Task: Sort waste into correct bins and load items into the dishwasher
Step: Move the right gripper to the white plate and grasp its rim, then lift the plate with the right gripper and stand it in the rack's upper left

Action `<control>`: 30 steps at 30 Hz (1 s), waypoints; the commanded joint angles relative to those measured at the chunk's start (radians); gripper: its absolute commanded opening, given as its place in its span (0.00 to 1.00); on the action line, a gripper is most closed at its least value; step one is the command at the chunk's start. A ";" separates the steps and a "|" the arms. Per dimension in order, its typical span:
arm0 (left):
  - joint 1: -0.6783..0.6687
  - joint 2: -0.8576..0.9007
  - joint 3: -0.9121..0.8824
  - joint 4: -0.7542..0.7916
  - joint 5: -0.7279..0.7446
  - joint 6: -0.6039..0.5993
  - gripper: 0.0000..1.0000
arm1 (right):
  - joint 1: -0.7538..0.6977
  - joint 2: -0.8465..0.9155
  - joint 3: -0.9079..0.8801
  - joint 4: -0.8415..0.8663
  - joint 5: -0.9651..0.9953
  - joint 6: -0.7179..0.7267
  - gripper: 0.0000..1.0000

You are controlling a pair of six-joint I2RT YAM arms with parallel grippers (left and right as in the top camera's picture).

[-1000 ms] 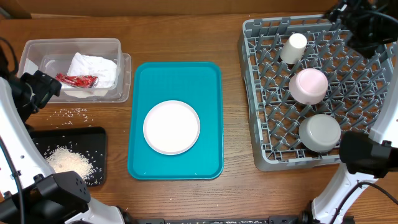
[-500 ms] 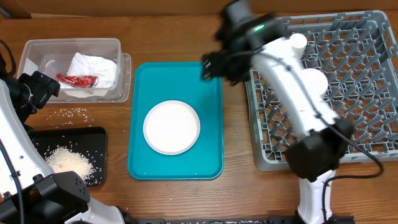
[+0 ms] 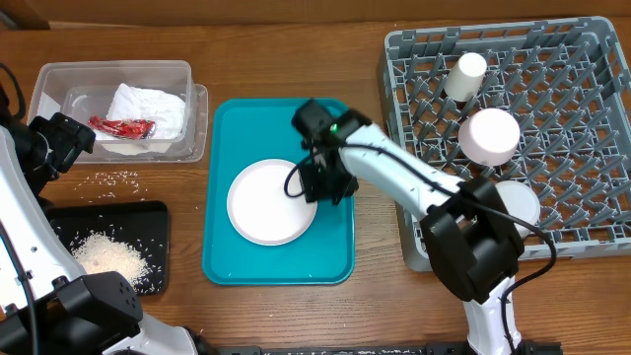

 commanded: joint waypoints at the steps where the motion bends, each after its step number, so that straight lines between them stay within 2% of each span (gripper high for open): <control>1: 0.002 -0.013 0.006 -0.003 0.002 0.016 1.00 | 0.006 -0.018 -0.057 0.065 -0.093 0.069 0.45; 6: 0.002 -0.013 0.006 -0.003 0.002 0.016 1.00 | 0.008 -0.018 -0.103 0.117 -0.135 0.087 0.45; 8: 0.002 -0.013 0.006 -0.003 0.002 0.016 1.00 | 0.008 -0.018 -0.115 0.117 -0.108 0.105 0.41; 10: 0.002 -0.013 0.006 -0.003 0.002 0.016 1.00 | 0.008 -0.018 -0.117 0.113 -0.089 0.107 0.31; 13: 0.002 -0.013 0.006 -0.003 0.002 0.016 1.00 | 0.008 -0.018 -0.113 0.114 -0.077 0.107 0.04; 20: 0.002 -0.013 0.006 -0.003 0.002 0.016 1.00 | -0.021 -0.047 -0.027 0.046 0.060 0.111 0.04; 25: 0.002 -0.013 0.006 -0.003 0.002 0.016 1.00 | -0.089 -0.127 0.143 -0.100 0.306 0.114 0.04; 30: 0.002 -0.013 0.006 -0.003 0.002 0.016 1.00 | -0.204 -0.208 0.338 -0.225 0.632 0.113 0.04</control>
